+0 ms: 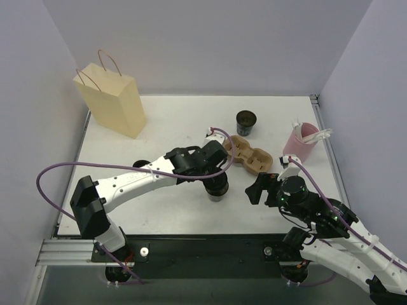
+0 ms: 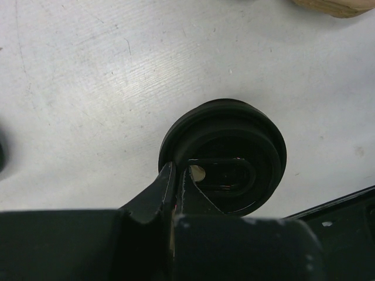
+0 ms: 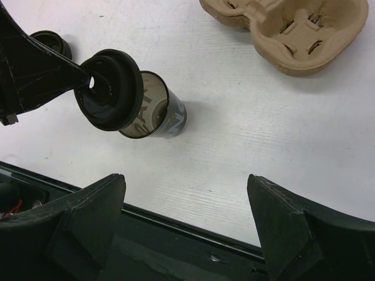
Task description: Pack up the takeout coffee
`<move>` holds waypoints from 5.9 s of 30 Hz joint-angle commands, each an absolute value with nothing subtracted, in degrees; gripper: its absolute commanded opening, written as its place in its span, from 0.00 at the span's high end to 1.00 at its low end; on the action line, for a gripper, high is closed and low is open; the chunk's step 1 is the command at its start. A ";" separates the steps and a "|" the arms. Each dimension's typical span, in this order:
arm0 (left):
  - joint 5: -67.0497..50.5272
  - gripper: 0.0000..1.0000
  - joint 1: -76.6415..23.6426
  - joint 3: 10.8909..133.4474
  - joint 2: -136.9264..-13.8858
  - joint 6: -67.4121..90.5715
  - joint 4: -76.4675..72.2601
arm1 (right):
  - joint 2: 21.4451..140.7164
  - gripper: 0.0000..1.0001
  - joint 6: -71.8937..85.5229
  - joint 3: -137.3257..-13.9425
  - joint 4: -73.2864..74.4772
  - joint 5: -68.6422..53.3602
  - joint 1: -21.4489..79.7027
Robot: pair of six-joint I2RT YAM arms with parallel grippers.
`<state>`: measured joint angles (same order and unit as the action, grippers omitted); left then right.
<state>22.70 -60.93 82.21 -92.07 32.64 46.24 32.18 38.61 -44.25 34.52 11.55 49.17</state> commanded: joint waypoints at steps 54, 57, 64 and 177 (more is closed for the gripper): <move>9.59 0.48 -50.98 64.03 -77.10 37.62 30.27 | 52.71 0.12 31.91 -43.68 15.21 -9.38 40.62; 5.29 0.42 -48.52 55.85 -69.89 35.69 23.32 | 56.58 0.13 30.85 -44.12 14.77 -14.58 35.79; 1.41 0.20 -47.11 46.60 -58.64 33.05 16.44 | 61.26 0.14 27.95 -44.47 11.87 -25.22 30.06; -6.77 0.42 -42.80 26.19 -64.16 42.62 -1.93 | 86.66 0.60 19.34 -50.88 -2.90 -37.26 37.36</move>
